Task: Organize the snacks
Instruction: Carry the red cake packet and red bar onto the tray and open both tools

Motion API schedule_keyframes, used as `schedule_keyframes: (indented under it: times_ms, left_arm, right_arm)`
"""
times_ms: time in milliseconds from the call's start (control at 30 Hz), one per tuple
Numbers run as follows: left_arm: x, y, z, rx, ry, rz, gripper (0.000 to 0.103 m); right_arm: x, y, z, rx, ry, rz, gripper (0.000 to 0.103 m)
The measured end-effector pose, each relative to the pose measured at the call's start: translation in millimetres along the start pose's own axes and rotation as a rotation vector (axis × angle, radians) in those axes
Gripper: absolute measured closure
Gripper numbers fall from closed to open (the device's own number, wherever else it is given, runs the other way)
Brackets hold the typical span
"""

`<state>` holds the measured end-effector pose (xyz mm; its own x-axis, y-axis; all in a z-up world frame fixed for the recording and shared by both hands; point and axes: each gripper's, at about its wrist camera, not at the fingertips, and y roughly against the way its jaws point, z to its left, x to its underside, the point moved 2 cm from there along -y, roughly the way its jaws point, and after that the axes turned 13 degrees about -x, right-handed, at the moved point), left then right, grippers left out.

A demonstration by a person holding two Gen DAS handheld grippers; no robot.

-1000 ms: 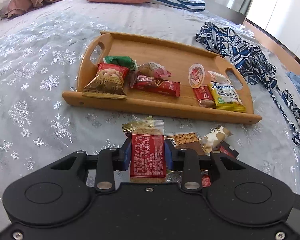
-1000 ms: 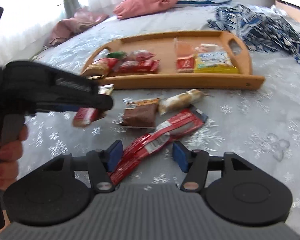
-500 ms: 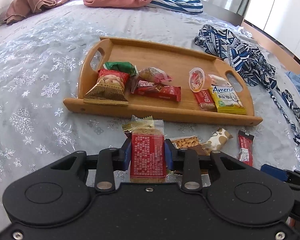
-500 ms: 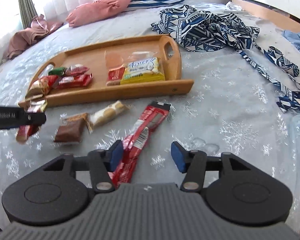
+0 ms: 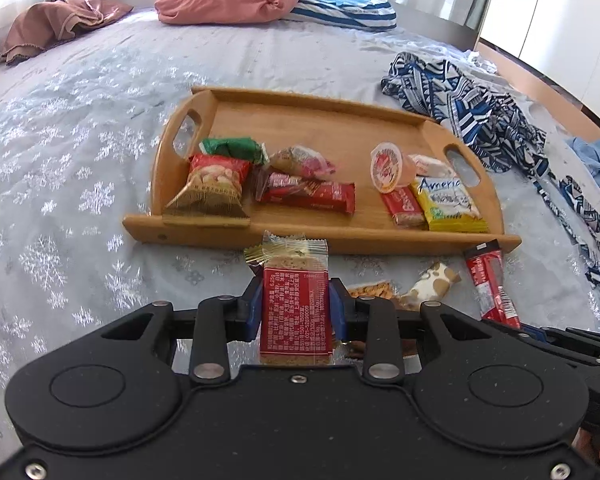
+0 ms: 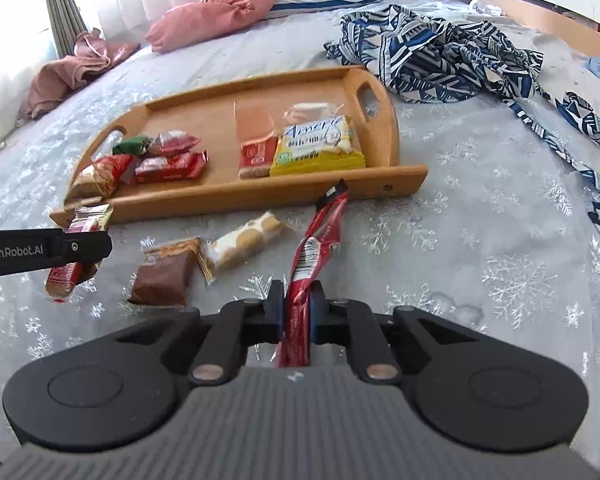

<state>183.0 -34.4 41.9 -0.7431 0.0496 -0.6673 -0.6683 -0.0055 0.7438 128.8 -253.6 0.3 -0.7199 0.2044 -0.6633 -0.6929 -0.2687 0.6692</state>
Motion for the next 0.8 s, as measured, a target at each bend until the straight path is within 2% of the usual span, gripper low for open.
schedule_keyframes:
  times_ms: [233,433,533,700,800]
  left_arm:
    - [-19.4,9.3,4.4,0.045,0.033,-0.008,0.071]
    - [-46.9,10.4,11.4,0.039,0.067,-0.029,0.071]
    - [-64.8,4.2,14.6,0.043,0.084,-0.029,0.071]
    - [-94.2,-16.6,16.4,0.062,0.102,-0.002,0.071]
    - [-111.2,-32.4,15.1,0.053,0.094,0.015,0.071]
  right_arm:
    - [-20.0,19.8,-1.7,-0.040,0.005,-0.045,0.090]
    - [-52.0,23.7,-5.6,-0.072,-0.010,-0.066,0.090]
    - [-68.4,18.9,-6.8,-0.093,0.003,-0.064,0.090]
    - [-97.5,7.1,-9.8,-0.182,0.040,-0.095,0.089]
    - [-113.9,-2.0,-7.9,-0.186,0.065,-0.104,0.089]
